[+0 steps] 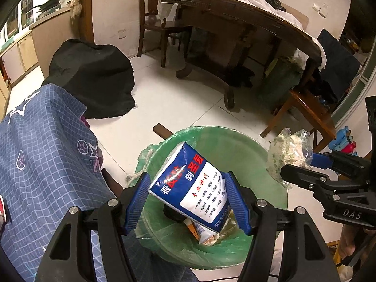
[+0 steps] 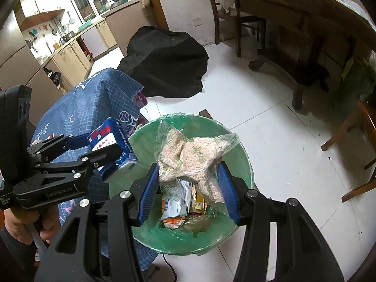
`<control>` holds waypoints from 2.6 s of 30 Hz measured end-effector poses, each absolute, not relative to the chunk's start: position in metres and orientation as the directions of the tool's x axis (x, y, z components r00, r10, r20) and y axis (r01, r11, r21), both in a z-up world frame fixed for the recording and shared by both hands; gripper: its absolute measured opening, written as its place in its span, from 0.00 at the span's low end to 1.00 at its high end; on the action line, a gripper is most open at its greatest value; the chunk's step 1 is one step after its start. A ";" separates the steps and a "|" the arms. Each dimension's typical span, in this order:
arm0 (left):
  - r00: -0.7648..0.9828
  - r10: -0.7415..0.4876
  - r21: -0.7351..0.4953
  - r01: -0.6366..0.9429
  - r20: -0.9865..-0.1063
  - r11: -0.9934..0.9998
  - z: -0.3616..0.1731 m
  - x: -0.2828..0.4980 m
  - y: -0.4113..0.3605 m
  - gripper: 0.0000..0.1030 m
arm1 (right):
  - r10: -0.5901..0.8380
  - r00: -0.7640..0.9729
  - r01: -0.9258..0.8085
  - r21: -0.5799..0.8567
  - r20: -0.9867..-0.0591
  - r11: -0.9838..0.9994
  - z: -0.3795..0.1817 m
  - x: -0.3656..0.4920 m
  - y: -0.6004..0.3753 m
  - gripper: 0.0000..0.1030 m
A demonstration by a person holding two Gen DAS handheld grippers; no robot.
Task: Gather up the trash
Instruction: 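Carry blue-white box and seed bag over the green bin and open both tools, then grasp the black Face box with the left tool while the right tool grasps the white medicine box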
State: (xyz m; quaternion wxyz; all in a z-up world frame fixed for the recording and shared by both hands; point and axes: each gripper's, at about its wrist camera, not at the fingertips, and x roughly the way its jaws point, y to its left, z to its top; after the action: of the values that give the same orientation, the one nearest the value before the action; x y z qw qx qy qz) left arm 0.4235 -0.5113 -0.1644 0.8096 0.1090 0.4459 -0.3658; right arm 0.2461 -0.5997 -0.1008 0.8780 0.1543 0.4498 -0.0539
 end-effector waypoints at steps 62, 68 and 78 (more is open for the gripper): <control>0.649 -0.011 -0.076 -0.072 -0.761 0.995 -0.175 0.452 -0.004 0.72 | 0.368 0.673 -0.217 0.305 -0.641 0.927 -0.099 0.245 -0.332 0.77; 0.623 0.007 -0.049 -0.074 -0.782 0.996 -0.190 0.481 -0.008 0.79 | 0.390 0.632 -0.308 0.245 -0.669 0.919 -0.096 0.260 -0.295 0.82; 0.612 0.014 -0.026 -0.057 -0.791 0.998 -0.197 0.490 -0.011 0.80 | 0.378 0.489 -0.723 -0.123 -0.786 0.679 -0.078 0.364 -0.204 0.82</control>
State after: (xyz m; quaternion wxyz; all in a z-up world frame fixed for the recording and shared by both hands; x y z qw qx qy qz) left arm 0.4897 -0.0105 -0.1974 0.8975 -0.0243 0.4400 0.0198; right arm 0.3639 -0.2043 -0.0783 0.8327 -0.2258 0.3823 0.3308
